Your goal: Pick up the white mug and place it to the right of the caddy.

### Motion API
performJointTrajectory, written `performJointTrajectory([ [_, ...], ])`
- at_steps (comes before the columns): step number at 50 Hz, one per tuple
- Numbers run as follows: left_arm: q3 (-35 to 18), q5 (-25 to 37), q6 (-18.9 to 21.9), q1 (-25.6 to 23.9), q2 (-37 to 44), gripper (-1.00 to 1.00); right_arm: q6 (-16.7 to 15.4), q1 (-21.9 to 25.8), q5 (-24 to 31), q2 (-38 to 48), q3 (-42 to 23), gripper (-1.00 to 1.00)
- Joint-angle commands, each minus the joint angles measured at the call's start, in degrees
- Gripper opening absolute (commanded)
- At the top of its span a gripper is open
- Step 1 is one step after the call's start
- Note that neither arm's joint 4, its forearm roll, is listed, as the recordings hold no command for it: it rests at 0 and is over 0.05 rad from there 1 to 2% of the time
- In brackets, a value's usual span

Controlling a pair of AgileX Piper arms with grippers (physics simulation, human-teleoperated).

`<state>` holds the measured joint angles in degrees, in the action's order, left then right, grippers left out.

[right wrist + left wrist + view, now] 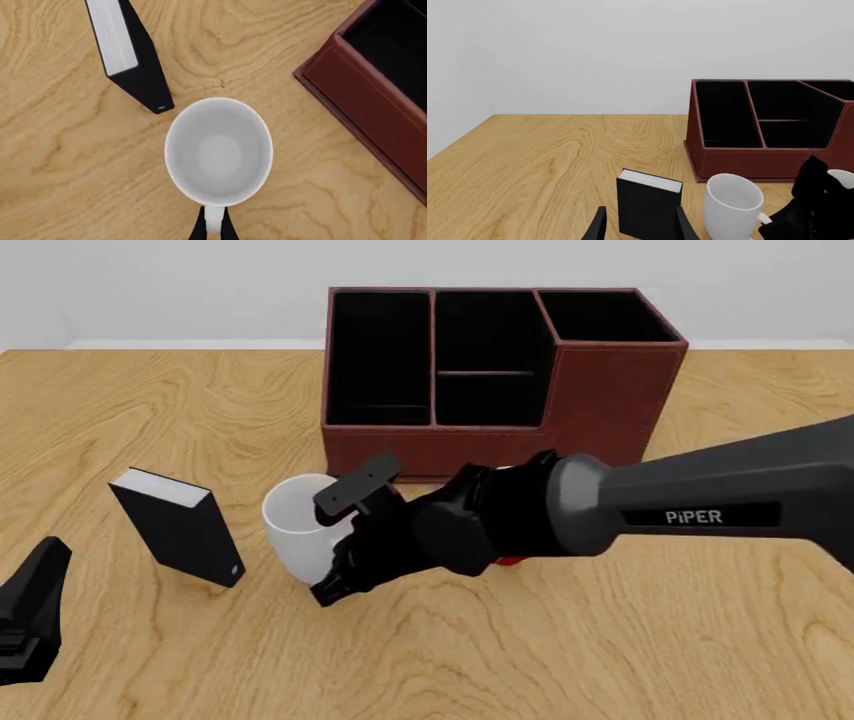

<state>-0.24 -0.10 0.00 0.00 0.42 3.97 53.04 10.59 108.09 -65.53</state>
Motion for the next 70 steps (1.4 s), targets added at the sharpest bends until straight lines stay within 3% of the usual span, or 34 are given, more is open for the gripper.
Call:
performJointTrajectory([
  [1,0.0,0.0,0.0,0.0,0.0,1.0,-0.3,-0.5,0.1,-1.3,0.3,-1.0],
  [41,0.0,0.0,0.0,0.0,0.0,1.0,-5.0,-4.0,0.2,-12.4,5.4,-1.0],
  [70,0.0,0.0,0.0,0.0,0.0,1.0,-5.1,-8.5,4.2,-25.5,8.5,-1.0],
])
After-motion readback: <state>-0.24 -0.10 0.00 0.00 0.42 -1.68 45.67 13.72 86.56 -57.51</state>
